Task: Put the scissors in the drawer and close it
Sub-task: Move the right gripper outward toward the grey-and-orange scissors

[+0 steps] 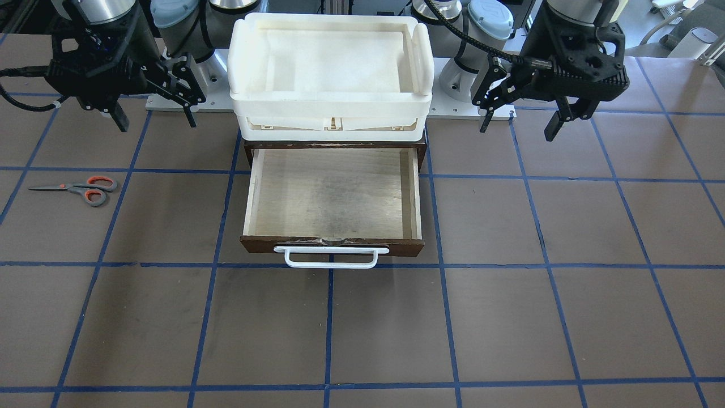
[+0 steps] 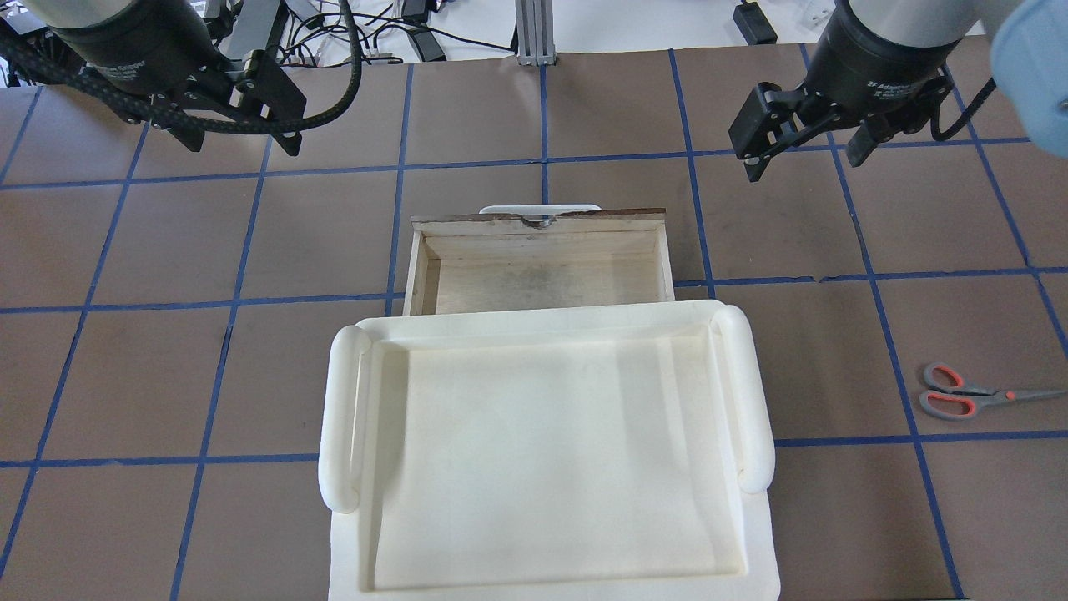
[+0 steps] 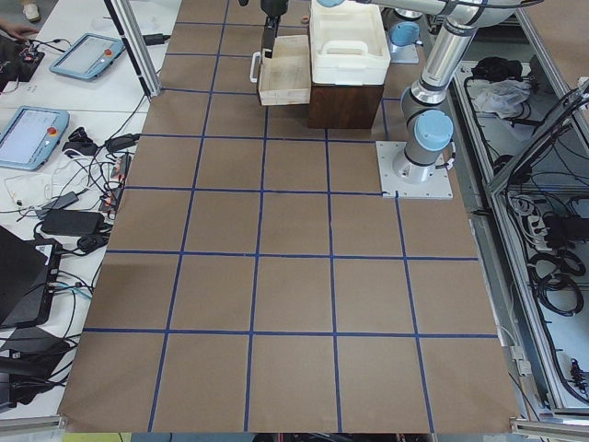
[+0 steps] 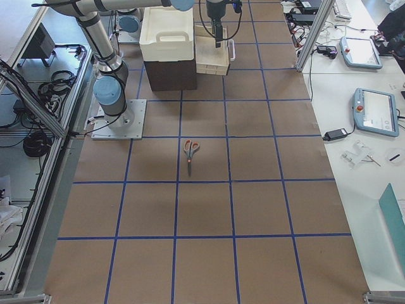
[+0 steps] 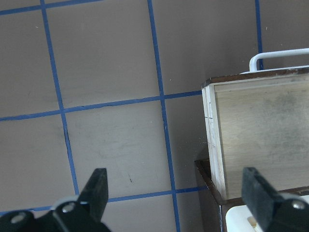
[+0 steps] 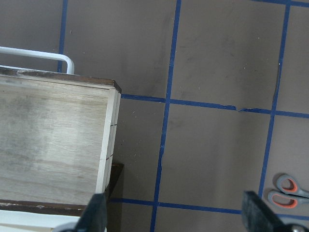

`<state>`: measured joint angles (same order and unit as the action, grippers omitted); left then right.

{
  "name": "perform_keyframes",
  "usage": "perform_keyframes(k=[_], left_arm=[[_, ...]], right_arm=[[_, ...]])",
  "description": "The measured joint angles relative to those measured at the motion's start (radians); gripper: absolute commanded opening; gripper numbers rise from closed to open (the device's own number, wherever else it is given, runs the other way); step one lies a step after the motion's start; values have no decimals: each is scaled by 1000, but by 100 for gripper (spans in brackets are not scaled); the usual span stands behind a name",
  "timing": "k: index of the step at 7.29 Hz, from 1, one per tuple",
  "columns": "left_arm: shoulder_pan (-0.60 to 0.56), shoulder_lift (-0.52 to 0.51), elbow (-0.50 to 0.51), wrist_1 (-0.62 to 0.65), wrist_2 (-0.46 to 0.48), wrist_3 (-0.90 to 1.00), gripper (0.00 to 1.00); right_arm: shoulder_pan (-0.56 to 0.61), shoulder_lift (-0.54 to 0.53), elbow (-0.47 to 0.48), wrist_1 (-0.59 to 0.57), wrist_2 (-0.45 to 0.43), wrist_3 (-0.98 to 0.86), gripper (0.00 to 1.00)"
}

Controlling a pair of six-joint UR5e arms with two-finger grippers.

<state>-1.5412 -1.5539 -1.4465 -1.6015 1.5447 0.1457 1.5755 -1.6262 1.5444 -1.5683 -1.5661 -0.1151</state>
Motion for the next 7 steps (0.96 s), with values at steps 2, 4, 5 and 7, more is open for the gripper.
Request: perform_keyframes(k=[2, 4, 5, 7], left_arm=[[0, 0, 0, 0, 0, 0, 100], [0, 0, 0, 0, -1, 0, 100], [0, 0, 0, 0, -1, 0, 100], [0, 0, 0, 0, -2, 0, 100]], right_arm=[[0, 0, 1, 1, 0, 0, 100], [0, 0, 1, 7, -9, 1, 100], [1, 0, 1, 11, -29, 1, 100], [1, -1, 2, 16, -48, 1, 100]])
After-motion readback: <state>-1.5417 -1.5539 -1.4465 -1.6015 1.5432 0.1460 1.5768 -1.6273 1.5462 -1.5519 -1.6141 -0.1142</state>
